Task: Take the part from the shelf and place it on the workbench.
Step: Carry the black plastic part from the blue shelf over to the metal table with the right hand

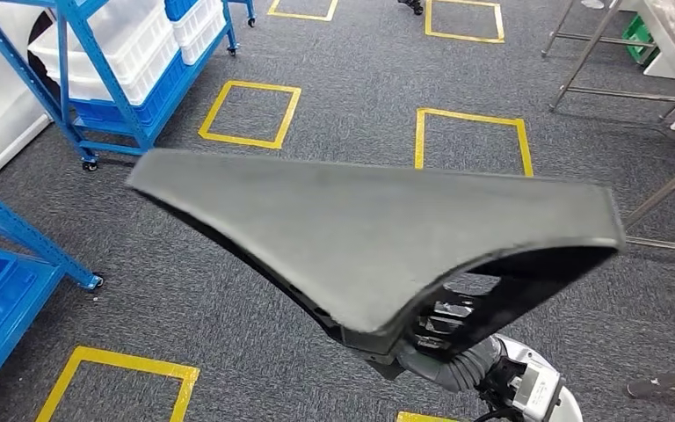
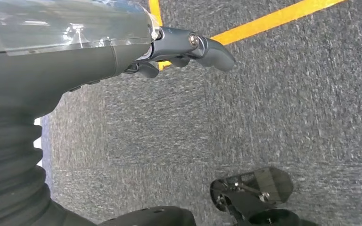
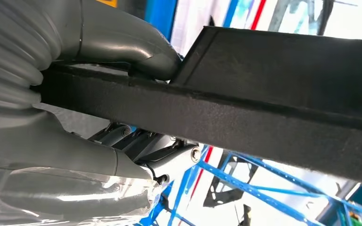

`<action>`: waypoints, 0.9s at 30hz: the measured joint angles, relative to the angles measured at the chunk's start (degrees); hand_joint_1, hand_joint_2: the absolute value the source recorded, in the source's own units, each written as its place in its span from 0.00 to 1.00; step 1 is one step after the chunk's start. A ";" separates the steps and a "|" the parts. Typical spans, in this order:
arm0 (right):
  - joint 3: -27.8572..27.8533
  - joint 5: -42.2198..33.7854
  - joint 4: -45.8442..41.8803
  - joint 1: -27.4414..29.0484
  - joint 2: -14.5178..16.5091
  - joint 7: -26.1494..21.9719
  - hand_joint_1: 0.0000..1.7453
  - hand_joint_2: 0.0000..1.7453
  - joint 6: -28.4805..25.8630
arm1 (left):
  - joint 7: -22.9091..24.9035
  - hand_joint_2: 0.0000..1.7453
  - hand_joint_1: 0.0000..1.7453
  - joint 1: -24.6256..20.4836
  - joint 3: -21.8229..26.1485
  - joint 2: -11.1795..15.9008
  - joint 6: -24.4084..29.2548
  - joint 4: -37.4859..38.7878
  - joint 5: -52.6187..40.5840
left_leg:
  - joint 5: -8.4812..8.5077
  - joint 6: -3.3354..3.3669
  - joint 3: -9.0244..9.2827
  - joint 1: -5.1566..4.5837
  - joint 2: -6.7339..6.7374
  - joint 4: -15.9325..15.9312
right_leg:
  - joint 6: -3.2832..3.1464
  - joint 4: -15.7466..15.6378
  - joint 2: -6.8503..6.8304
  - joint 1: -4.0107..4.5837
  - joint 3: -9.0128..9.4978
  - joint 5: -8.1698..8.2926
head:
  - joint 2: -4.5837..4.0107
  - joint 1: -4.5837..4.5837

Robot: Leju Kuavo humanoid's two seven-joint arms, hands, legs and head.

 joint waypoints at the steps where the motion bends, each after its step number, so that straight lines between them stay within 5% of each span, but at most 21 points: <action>1: 0.22 -0.39 0.32 -0.59 0.04 -0.07 0.80 1.00 0.01 | -0.07 1.00 0.00 -0.18 -0.09 -0.10 -0.03 0.00 -0.20 | 0.22 0.41 0.11 0.02 0.69 -0.26 | 0.24 0.43 -0.75 0.01 -0.30 -0.27 | 0.00 0.01; 4: 0.60 -1.25 1.48 -2.65 0.11 -0.23 0.80 1.00 0.03 | 0.01 1.00 0.00 -0.33 -0.31 -0.29 -0.05 0.00 -0.74 | 0.53 1.17 0.21 -0.10 2.71 -0.74 | 0.72 8.19 -5.43 0.13 -4.19 -4.48 | 0.00 0.01; 6: 0.89 -1.73 2.27 -3.49 0.14 -0.26 0.80 1.00 0.08 | 0.82 1.00 0.00 -0.09 -0.32 -0.30 -0.01 0.00 -0.92 | 0.43 1.32 0.18 -0.34 4.11 -0.73 | 0.95 15.10 -6.56 0.02 -7.59 -7.00 | 0.00 0.01; 7: 1.03 -1.98 2.62 -3.78 0.15 -0.20 0.80 1.00 0.10 | 1.47 1.00 0.00 0.09 -0.33 -0.30 0.05 0.00 -0.95 | 0.36 1.34 0.20 -0.43 4.77 -0.73 | 0.95 16.14 -6.72 0.00 -8.08 -6.85 | 0.00 0.01; 9: 1.25 -2.38 3.17 -4.56 0.15 0.11 0.80 1.00 0.12 | 2.46 1.00 0.00 0.61 -0.32 -0.30 0.20 0.00 -0.86 | 0.13 1.25 0.43 -0.60 6.02 -0.72 | 0.60 11.11 -7.53 0.11 -5.36 -3.65 | 0.00 0.00; 11: 1.45 -2.54 3.52 -5.47 0.15 0.46 0.80 1.00 0.11 | 2.84 1.00 0.00 1.30 -0.30 -0.31 0.29 0.00 -0.66 | -0.22 0.91 0.78 -0.86 7.09 -0.68 | -0.21 3.03 -10.20 0.75 -1.05 -0.88 | 0.00 0.00; 13: 1.63 -2.61 3.79 -6.01 0.14 0.68 0.80 1.00 0.07 | 3.44 1.00 0.00 1.71 -0.29 -0.32 0.31 0.00 -0.53 | -0.54 0.44 0.98 -1.11 7.99 -0.65 | -0.90 -0.24 -11.58 1.42 0.51 -0.53 | 0.00 0.00; 15: 1.73 -2.64 4.02 -6.12 0.13 0.79 0.80 1.00 -0.10 | 4.93 1.00 0.00 1.70 -0.28 -0.32 0.23 0.00 -0.71 | -0.88 -0.06 1.24 -1.20 8.98 -0.73 | -1.33 -0.52 -10.32 1.43 0.50 -0.44 | 0.00 0.00; 17: 1.73 -2.52 4.13 -5.92 0.10 0.47 0.80 1.00 -0.66 | 6.80 1.00 0.00 1.61 -0.28 -0.31 0.06 0.00 -0.90 | -2.25 -0.63 1.09 -1.07 7.89 0.77 | -1.80 -0.98 -9.10 1.10 0.88 -0.26 | 0.00 -0.01; 19: 1.72 -2.31 4.06 -5.09 0.01 -0.44 0.80 1.00 -1.51 | 8.05 1.00 0.00 1.33 -0.28 -0.29 -0.28 0.00 -0.94 | -5.64 -1.02 -1.19 -0.92 5.35 6.74 | -2.21 -1.21 -8.00 0.90 1.18 -0.17 | 0.00 -0.02; 21: 1.70 -2.25 4.00 -3.66 -0.05 -1.38 0.80 1.00 -2.01 | 8.40 1.00 0.00 0.84 -0.28 -0.28 -0.63 0.00 -0.91 | -8.53 -1.14 -4.37 -0.91 4.36 14.02 | -2.43 -1.13 -6.77 0.94 1.25 -0.23 | 0.00 -0.02; 23: 1.69 -2.29 3.99 -2.43 -0.05 -1.91 0.80 1.00 -1.92 | 8.03 1.00 0.00 0.71 -0.28 -0.29 -0.67 0.00 -0.65 | -7.19 -1.09 -4.69 -0.87 4.10 14.66 | -2.45 -0.99 -5.11 0.97 1.40 -0.31 | 0.00 -0.02; 25: 1.69 -2.31 3.99 -1.86 -0.05 -2.11 0.80 1.00 -1.71 | 7.48 1.00 0.00 1.02 -0.28 -0.29 -0.48 0.00 -0.36 | -2.82 -0.86 -1.86 -0.70 2.54 7.90 | -2.23 -0.75 -3.30 0.87 1.57 -0.48 | 0.00 -0.02; 27: 1.69 -2.33 3.99 -1.66 -0.05 -2.20 0.80 1.00 -1.60 | 7.28 1.00 0.00 1.48 -0.26 -0.28 -0.33 0.00 -0.34 | -0.66 -0.58 0.56 -0.48 -0.27 1.85 | -1.75 -0.24 -1.73 0.77 1.19 -0.54 | 0.00 -0.02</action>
